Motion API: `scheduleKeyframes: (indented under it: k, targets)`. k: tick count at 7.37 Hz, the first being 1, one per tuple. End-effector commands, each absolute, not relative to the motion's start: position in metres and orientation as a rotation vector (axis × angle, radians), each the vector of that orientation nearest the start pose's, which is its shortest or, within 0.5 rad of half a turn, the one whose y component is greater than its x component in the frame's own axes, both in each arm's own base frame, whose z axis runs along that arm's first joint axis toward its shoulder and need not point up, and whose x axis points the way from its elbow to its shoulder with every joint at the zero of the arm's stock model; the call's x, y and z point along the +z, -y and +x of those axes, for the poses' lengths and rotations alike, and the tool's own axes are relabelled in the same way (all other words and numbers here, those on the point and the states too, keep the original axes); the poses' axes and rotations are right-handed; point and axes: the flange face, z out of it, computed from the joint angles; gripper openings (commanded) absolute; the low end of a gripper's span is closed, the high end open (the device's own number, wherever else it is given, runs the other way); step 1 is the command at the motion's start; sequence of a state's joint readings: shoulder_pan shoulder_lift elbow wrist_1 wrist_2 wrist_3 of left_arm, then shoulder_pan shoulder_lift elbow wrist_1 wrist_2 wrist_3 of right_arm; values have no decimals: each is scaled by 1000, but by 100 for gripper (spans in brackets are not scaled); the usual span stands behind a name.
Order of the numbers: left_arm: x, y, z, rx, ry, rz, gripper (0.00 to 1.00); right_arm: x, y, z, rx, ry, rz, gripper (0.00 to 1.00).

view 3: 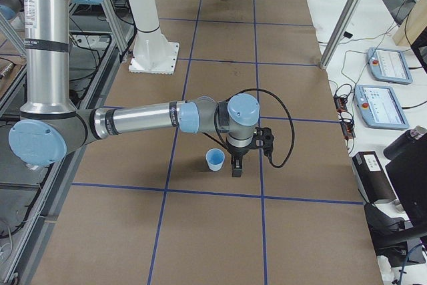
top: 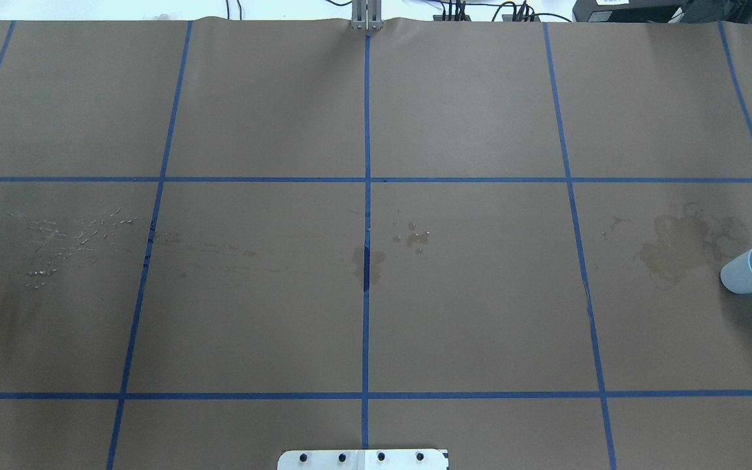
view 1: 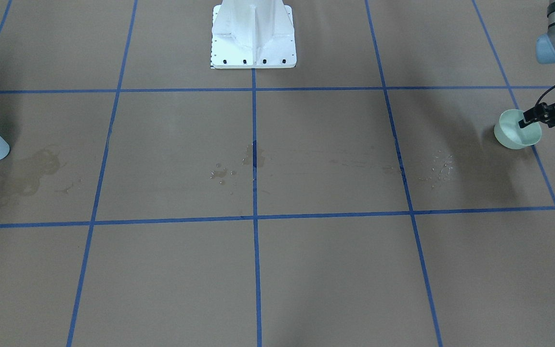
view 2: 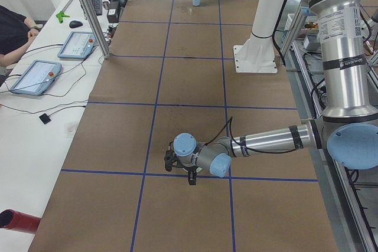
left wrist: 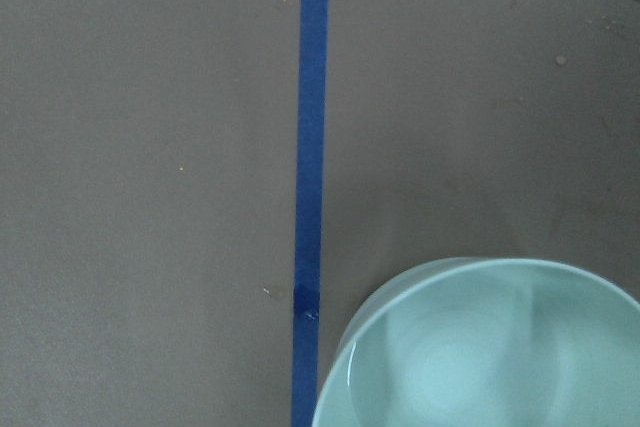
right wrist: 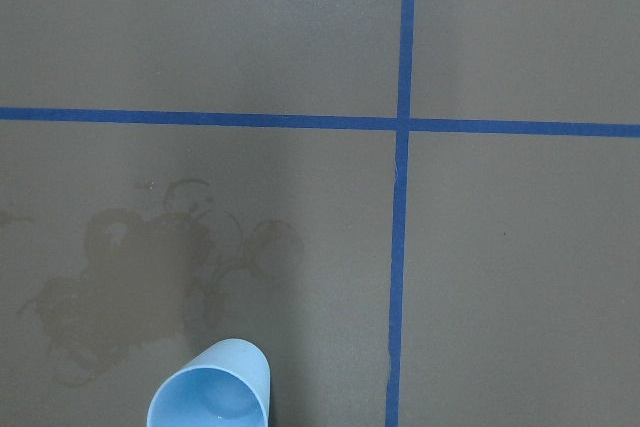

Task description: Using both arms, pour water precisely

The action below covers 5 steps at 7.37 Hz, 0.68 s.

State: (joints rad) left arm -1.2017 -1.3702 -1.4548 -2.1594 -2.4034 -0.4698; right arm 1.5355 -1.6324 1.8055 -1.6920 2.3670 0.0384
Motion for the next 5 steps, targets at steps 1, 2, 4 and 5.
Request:
scheduleKeyframes:
  k: [1,2,4,5]
  targets:
    - [741,394,93,24,-878,-124,89,583,465,46,-18,797,20,99]
    - [745,395,93,21,-877,-132,47,583,465,46,-18,797,20,99]
    - [747,400,95,23,-877,-130,12,583,465,46,-18,797,20,99]
    - [743,405,97,27,-880,-122,0,583,465,46,-18,797,20,99]
